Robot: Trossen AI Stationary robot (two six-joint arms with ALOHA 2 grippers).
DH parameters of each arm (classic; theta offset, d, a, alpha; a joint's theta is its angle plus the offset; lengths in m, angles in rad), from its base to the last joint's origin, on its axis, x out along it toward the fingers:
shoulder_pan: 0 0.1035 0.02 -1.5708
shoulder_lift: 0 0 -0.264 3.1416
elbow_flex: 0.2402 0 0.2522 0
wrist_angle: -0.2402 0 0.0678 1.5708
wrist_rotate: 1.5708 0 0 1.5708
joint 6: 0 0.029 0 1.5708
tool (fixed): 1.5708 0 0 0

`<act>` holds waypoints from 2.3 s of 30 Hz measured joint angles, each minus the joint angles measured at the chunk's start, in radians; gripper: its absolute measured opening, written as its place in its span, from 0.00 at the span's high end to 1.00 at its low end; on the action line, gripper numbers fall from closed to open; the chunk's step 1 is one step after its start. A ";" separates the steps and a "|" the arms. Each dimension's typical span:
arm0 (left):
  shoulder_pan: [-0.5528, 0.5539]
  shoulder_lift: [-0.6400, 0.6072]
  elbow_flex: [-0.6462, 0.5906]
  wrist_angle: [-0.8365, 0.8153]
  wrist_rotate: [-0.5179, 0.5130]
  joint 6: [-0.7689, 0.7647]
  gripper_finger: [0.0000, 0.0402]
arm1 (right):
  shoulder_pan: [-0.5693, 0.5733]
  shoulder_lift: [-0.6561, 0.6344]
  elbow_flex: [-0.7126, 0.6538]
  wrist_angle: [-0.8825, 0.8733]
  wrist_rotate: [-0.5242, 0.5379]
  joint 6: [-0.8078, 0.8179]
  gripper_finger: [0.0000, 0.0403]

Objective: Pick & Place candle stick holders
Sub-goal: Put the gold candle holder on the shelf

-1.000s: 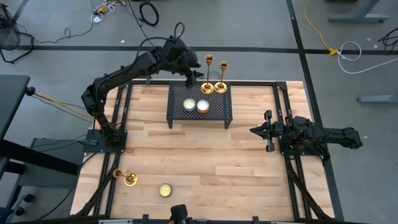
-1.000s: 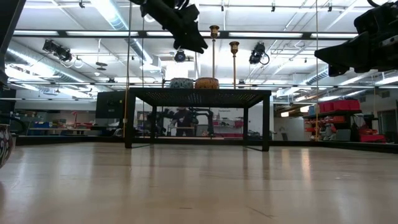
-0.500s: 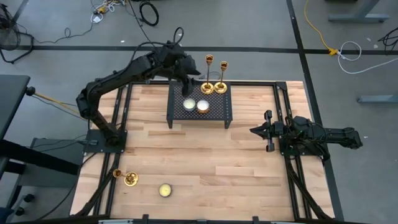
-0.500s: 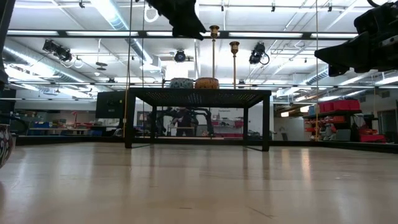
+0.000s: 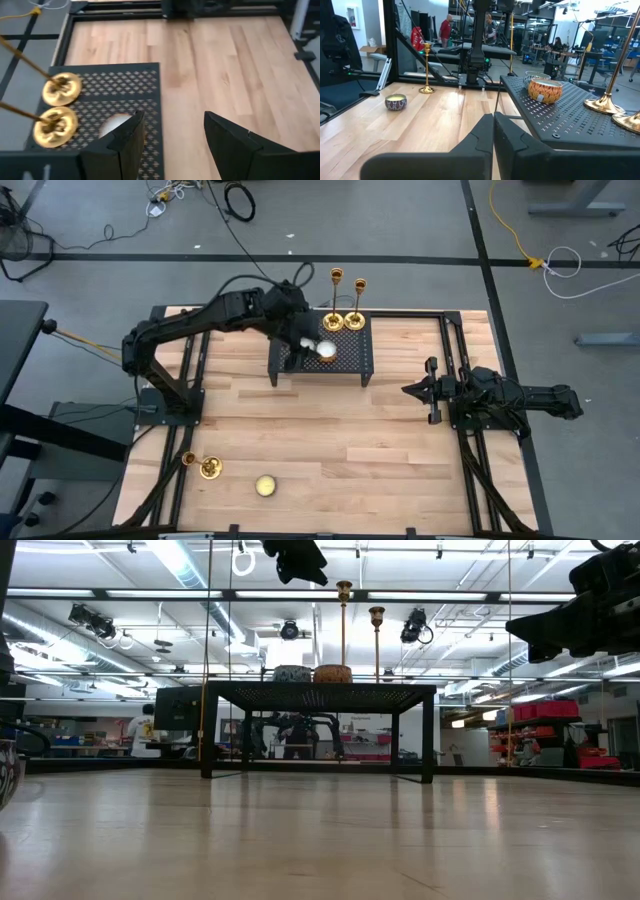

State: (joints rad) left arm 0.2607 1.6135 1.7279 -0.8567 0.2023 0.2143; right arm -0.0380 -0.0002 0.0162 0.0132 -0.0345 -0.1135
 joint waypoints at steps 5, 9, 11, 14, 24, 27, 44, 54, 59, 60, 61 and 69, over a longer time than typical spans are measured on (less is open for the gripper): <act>-0.052 0.000 0.000 -0.007 -0.004 0.000 0.48 | 0.000 0.000 0.000 0.000 0.000 0.000 0.97; -0.063 0.000 0.000 -0.016 0.003 -0.020 0.48 | 0.000 0.000 0.000 0.000 0.000 0.000 0.97; -0.071 0.000 0.000 -0.017 -0.005 -0.020 0.48 | 0.000 0.000 0.000 0.000 0.000 0.000 0.97; -0.090 0.000 0.000 -0.029 -0.006 -0.020 0.48 | 0.000 0.000 0.000 0.000 0.000 0.000 0.97; -0.140 -0.068 -0.195 0.083 -0.045 -0.040 0.48 | 0.000 0.000 0.000 0.000 0.000 0.000 0.97; -0.142 -0.109 -0.265 0.111 -0.045 -0.078 0.48 | 0.000 0.000 0.000 0.000 0.000 0.000 0.97; -0.178 -0.365 -0.561 0.178 -0.143 -0.248 0.48 | 0.000 0.000 0.000 0.000 0.000 0.000 0.97; -0.223 -0.499 -0.701 0.218 -0.160 -0.391 0.48 | 0.000 0.000 0.000 0.000 0.000 0.000 0.97; -0.255 -0.545 -0.726 0.219 -0.167 -0.414 0.48 | 0.000 0.000 0.000 0.000 0.000 0.000 0.97; -0.265 -0.551 -0.728 0.219 -0.167 -0.412 0.48 | 0.000 0.000 0.000 0.000 0.000 0.000 0.97; -0.278 -0.555 -0.728 0.217 -0.166 -0.409 0.48 | 0.000 0.000 0.000 0.000 0.000 0.000 0.97; -0.385 -0.556 -0.728 0.218 -0.148 -0.343 0.48 | 0.000 0.000 0.000 0.000 0.000 0.000 0.97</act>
State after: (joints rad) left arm -0.1244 1.0573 1.0000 -0.6392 0.0548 -0.1288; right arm -0.0378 -0.0002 0.0162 0.0135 -0.0345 -0.1135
